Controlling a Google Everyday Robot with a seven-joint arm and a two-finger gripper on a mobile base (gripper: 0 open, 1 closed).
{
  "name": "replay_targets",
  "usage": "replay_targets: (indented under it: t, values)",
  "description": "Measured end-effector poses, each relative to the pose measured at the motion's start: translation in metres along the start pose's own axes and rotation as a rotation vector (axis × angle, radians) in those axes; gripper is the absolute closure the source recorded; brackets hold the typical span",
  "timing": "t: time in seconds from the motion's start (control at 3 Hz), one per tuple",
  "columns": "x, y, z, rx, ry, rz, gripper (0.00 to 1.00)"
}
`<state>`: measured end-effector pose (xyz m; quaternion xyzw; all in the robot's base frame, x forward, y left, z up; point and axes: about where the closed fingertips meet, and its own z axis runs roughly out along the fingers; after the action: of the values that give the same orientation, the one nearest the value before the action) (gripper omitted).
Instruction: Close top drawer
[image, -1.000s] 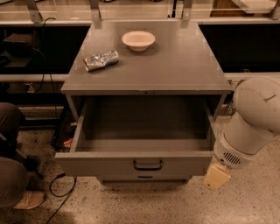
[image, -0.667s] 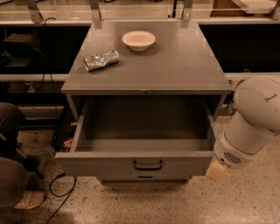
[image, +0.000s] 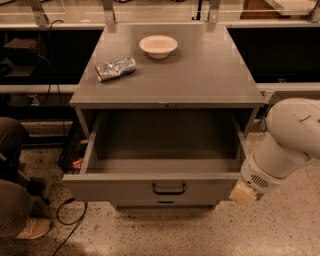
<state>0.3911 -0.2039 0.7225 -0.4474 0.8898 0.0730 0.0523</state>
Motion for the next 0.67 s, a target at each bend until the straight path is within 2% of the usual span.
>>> replay_targets:
  t: [0.67]
  values:
    - [-0.034,-0.032,0.048,-0.016,-0.171,0.071,1.00]
